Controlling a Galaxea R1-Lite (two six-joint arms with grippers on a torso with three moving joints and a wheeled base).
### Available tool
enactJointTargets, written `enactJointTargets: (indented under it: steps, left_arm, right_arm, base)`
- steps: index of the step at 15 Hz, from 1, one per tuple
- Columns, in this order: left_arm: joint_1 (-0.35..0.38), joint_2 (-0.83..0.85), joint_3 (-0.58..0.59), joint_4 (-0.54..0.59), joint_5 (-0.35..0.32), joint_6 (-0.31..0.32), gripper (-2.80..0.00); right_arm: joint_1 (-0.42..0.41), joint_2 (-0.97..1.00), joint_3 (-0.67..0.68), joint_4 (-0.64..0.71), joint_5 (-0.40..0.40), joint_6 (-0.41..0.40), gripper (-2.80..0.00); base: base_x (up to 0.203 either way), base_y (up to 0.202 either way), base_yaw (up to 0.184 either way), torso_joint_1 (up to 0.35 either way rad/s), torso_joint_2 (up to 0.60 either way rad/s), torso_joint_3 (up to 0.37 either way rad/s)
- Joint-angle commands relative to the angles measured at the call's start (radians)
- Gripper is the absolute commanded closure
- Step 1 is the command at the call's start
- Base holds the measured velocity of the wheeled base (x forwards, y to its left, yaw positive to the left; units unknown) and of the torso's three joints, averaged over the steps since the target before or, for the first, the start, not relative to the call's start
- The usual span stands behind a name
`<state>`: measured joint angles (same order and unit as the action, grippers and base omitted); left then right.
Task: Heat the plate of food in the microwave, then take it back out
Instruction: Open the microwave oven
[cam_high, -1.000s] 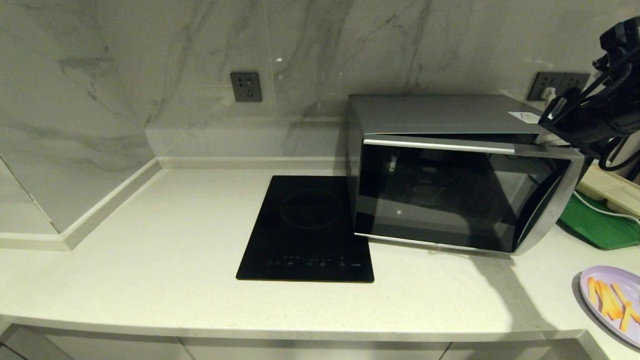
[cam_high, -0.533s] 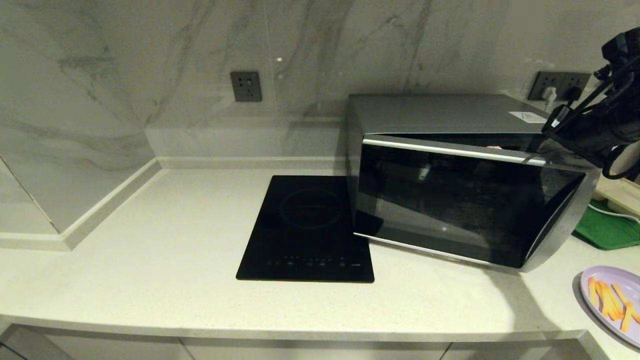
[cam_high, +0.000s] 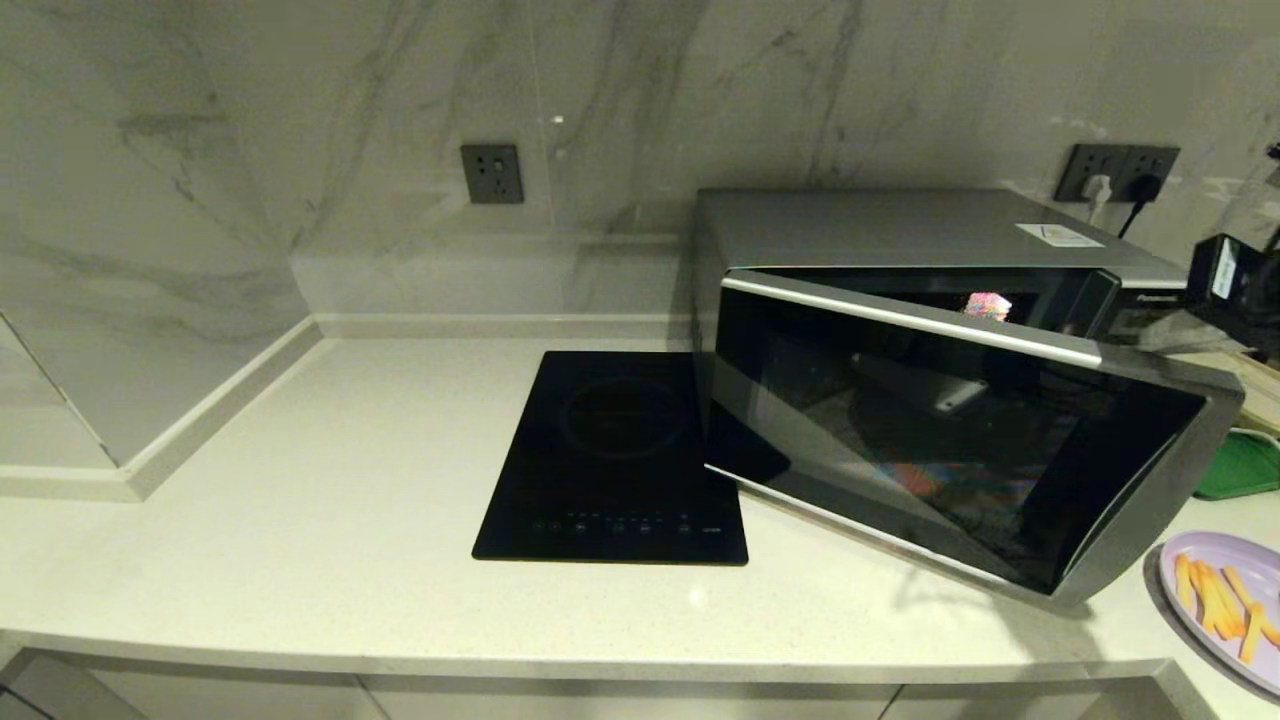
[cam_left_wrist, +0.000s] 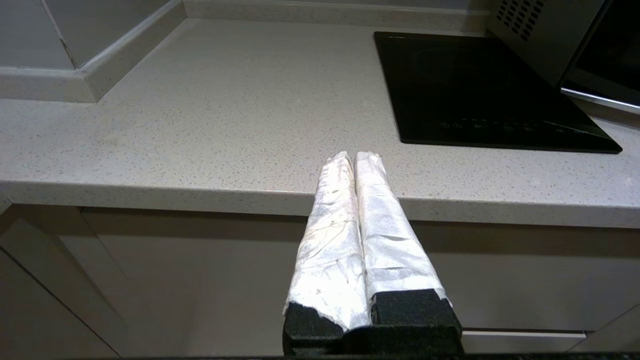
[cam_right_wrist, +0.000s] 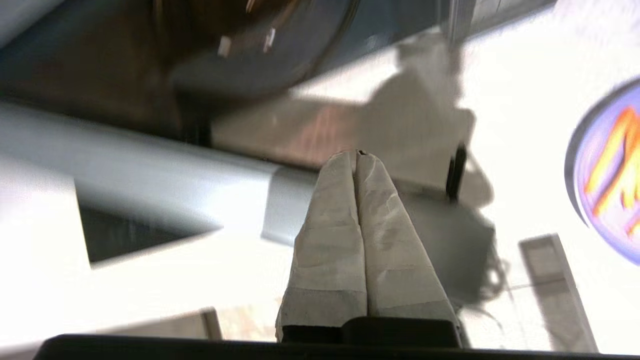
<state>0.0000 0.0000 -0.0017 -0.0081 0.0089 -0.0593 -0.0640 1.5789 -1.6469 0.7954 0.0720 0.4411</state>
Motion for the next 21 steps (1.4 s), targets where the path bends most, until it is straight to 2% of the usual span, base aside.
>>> enactJointTargets:
  steps: [1,6,11,15,18,19,21]
  left_arm:
    - [0.000,0.000,0.000,0.000,0.000,-0.001,0.00]
    - [0.000,0.000,0.000,-0.001,0.000,-0.002,0.00]
    - [0.000,0.000,0.000,-0.001,0.000,-0.001,0.00]
    - [0.000,0.000,0.000,-0.001,0.000,-0.001,0.00]
    - [0.000,0.000,0.000,-0.001,0.000,-0.001,0.00]
    - [0.000,0.000,0.000,-0.001,0.000,-0.002,0.00]
    - [0.000,0.000,0.000,0.000,0.000,-0.001,0.00]
  right_arm:
    - [0.032,-0.126,0.052,0.083,0.008,-0.013,0.00]
    - [0.148,-0.230,0.117,0.165,0.020,-0.039,0.00]
    - [0.150,-0.229,0.173,0.162,0.015,-0.036,0.00]
    - [0.138,-0.232,0.226,0.117,0.004,-0.034,0.00]
    - [0.075,-0.229,0.318,-0.014,-0.117,-0.028,0.00]
    - [0.050,-0.228,0.338,-0.041,-0.152,-0.010,0.00]
    - [0.026,-0.231,0.359,-0.047,-0.164,0.096,0.00]
  base:
    - [0.000,0.000,0.000,0.000,0.00,0.000]
    - [0.000,0.000,0.000,0.000,0.00,0.000]
    - [0.000,0.000,0.000,0.000,0.00,0.000]
    - [0.000,0.000,0.000,0.000,0.00,0.000]
    - [0.000,0.000,0.000,0.000,0.00,0.000]
    - [0.000,0.000,0.000,0.000,0.00,0.000]
    - [0.000,0.000,0.000,0.000,0.00,0.000]
